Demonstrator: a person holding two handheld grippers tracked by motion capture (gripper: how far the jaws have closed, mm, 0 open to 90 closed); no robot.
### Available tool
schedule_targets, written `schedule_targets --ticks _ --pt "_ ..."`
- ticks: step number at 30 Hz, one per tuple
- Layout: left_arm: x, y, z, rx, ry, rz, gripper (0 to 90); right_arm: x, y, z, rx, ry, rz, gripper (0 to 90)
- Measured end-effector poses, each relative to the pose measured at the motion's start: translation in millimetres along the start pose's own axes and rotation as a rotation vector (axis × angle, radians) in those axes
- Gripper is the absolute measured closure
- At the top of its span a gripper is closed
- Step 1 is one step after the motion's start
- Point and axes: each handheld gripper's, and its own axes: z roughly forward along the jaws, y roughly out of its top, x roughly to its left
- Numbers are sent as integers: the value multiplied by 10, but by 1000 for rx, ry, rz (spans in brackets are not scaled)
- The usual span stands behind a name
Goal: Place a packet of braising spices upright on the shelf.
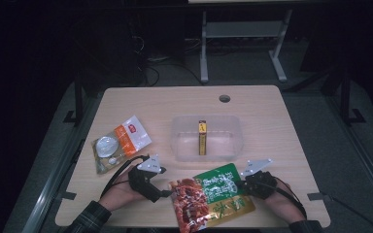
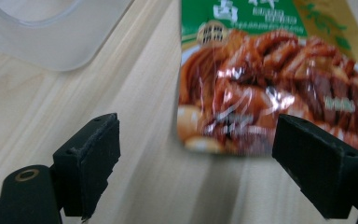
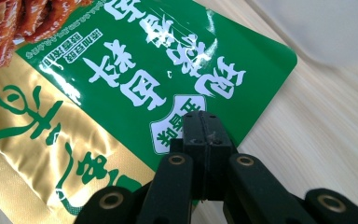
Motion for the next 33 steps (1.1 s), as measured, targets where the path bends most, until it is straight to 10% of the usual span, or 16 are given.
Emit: schedule_targets --ticks 7,19,33 --pt "-94 10 19 -3 20 -32 145 39 118 65 -6 33 -43 900" --pt "-248 219 299 1 23 -52 144 -79 90 -76 -101 43 49 429" --pt "-326 354 622 43 -7 -21 139 -71 -42 -141 -118 7 73 351"
